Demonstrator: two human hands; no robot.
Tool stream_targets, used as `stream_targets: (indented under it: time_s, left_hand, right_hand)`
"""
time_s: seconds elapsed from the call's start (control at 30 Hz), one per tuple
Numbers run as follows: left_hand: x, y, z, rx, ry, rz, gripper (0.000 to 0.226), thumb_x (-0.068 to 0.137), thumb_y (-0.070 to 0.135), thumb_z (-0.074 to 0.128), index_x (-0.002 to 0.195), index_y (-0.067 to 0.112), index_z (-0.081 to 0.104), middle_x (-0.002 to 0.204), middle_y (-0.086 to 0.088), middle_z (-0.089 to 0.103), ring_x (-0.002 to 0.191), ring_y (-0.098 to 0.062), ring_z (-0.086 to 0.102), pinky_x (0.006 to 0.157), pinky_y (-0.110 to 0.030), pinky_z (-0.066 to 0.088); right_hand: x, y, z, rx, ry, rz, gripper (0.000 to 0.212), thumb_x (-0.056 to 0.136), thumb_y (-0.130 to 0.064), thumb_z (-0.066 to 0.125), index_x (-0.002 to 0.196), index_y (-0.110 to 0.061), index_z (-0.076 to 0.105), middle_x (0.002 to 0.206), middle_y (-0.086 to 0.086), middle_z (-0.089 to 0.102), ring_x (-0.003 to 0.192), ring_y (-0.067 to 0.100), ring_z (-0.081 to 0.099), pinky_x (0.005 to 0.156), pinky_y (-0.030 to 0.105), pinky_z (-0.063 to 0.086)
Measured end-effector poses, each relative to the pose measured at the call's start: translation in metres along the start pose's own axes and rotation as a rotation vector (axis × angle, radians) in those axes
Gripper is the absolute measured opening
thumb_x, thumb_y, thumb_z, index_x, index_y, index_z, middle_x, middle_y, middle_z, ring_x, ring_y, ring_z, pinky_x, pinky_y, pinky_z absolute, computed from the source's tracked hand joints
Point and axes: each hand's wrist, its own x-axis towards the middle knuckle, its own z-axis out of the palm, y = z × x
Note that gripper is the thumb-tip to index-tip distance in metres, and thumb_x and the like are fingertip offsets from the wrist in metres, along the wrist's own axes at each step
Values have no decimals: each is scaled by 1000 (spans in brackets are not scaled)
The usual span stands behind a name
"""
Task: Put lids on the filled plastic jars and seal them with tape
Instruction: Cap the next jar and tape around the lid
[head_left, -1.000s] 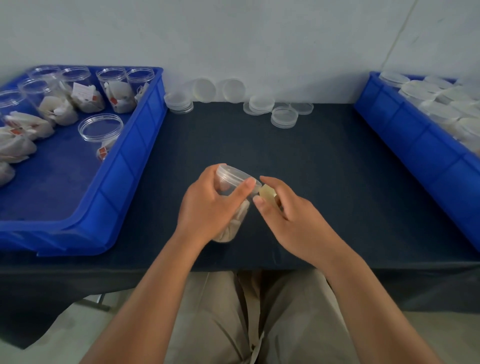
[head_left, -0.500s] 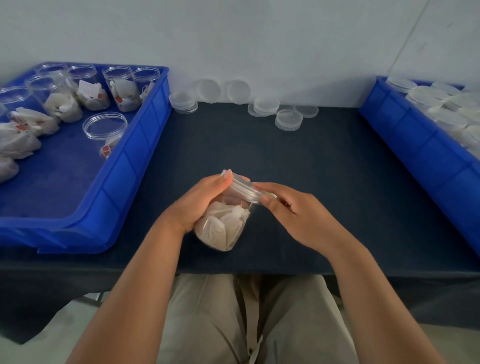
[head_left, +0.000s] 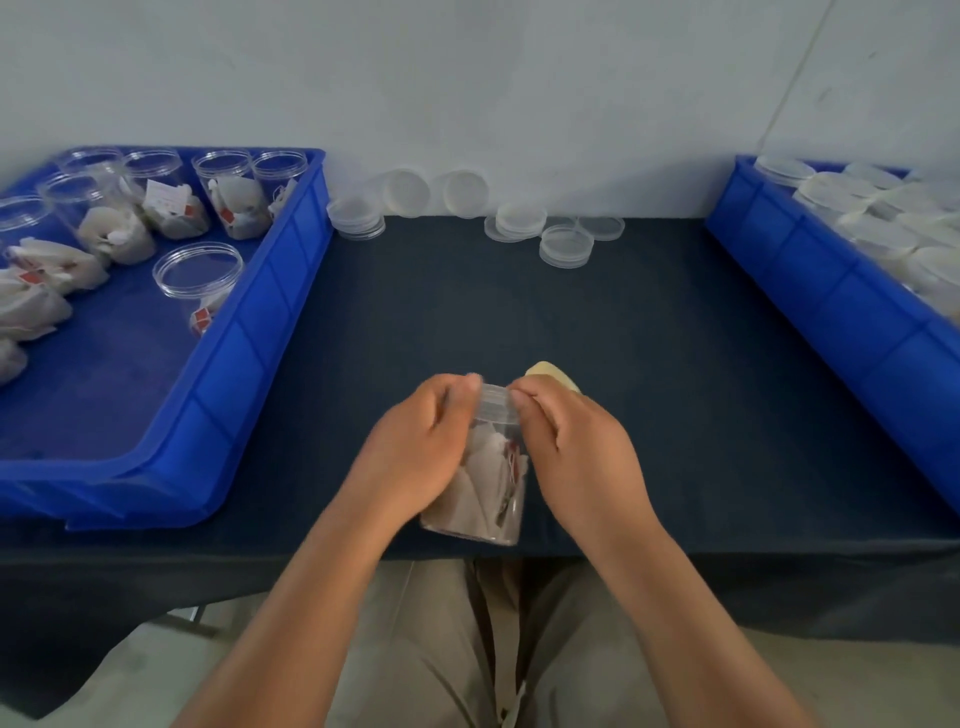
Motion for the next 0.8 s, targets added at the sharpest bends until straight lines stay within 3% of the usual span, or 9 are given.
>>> stream_targets:
  time_s: [0.1,0.17,0.23,0.3,0.4,0.47,0.57,0.7,0.8]
  left_hand:
    - [-8,2,9,-173,28,-9,84,64,105,41,129,53,48,105,27,64,92,18,61,70,-16,52]
    - [-6,4,7,-263,54,6,71,71,98,49,128,56,47,105,31,65,94,20,62,60,-10,52]
    - [-2,3,1,-351,34,31,57,77,90,56,124,59,50,108,40,63,94,15,66,62,-5,51]
    - [0,0,-5,-444,4,33,51,81,82,62,125,56,55,108,35,66,94,5,72,67,-9,55]
    - [1,-7,-9,-556,-9,15,56,81,75,64,128,46,60,106,20,73,94,-6,76,69,-15,58]
    - [1,-11,-9,-571,-11,36,56,82,72,63,131,44,61,110,16,73,98,-8,76,72,-18,59]
    - [-1,-19,-8,-586,-21,94,48,90,68,66,133,47,60,116,19,71,103,-8,74,75,-17,59]
    - [2,-28,-8,-615,-58,174,53,97,55,65,145,37,53,118,15,72,105,-13,74,79,-20,59]
    - [10,-30,-11,-603,-94,180,56,99,47,62,149,26,47,115,12,73,100,-13,74,79,-23,60]
  right_hand:
    - [0,-7,-1,16,16,-38,42,104,-48,34,131,-31,63,112,-11,70,94,5,67,80,24,59]
    - [3,-7,-6,34,-7,-71,47,103,-53,31,134,-34,61,118,-14,69,101,3,66,85,20,57]
    - [10,-2,-14,95,-84,-82,45,104,-58,32,138,-42,57,122,-25,65,106,-11,60,83,9,49]
    - [18,7,-27,80,-221,-85,47,102,-67,33,144,-50,48,113,-37,58,97,-23,53,76,7,42]
    - [25,20,-44,15,-358,-76,44,103,-67,34,145,-56,43,91,-27,63,84,-11,61,66,16,45]
    - [28,27,-51,8,-407,-63,38,106,-63,36,143,-59,43,95,-20,68,82,-3,64,66,23,52]
    - [28,31,-55,20,-438,-55,39,105,-63,37,143,-61,45,103,-32,66,89,-10,61,69,17,45]
    - [30,30,-44,68,-430,-38,44,100,-71,36,142,-62,47,129,-31,62,104,-9,59,82,14,45]
    - [28,24,-33,108,-391,-29,55,92,-79,30,143,-61,45,109,-46,59,99,-19,56,74,11,41]
